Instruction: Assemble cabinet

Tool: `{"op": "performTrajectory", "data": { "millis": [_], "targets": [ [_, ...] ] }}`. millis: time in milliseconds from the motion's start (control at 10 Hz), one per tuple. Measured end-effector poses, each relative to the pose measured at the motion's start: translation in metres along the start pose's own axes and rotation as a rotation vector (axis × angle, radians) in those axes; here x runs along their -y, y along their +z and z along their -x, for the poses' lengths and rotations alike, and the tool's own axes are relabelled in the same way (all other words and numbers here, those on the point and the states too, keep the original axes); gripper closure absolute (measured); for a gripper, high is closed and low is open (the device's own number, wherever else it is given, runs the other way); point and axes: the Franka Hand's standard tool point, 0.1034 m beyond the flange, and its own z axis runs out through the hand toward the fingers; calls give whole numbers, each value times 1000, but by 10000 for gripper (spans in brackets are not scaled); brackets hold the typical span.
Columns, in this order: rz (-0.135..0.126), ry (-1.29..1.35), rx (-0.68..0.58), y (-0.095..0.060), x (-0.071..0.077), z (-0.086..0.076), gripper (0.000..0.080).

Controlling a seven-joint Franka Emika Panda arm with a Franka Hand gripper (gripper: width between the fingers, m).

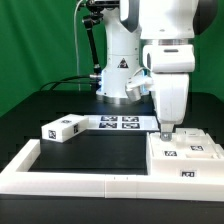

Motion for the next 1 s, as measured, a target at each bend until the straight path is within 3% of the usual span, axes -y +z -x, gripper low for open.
{"op": "performTrajectory", "data": {
  "millis": [100,200,300,500,700,900,1000],
  "targets": [
    [-2,0,3,-3,5,1,95],
    [4,23,5,-6,11,1,95],
    [11,63,6,-10,22,1,20],
    [3,138,11,-11,40,0,6],
    [2,142,11,-10,40,1,2],
    [22,353,-5,-7,48,0,2],
    [14,498,-9,-3,60,1,2]
  ]
}}
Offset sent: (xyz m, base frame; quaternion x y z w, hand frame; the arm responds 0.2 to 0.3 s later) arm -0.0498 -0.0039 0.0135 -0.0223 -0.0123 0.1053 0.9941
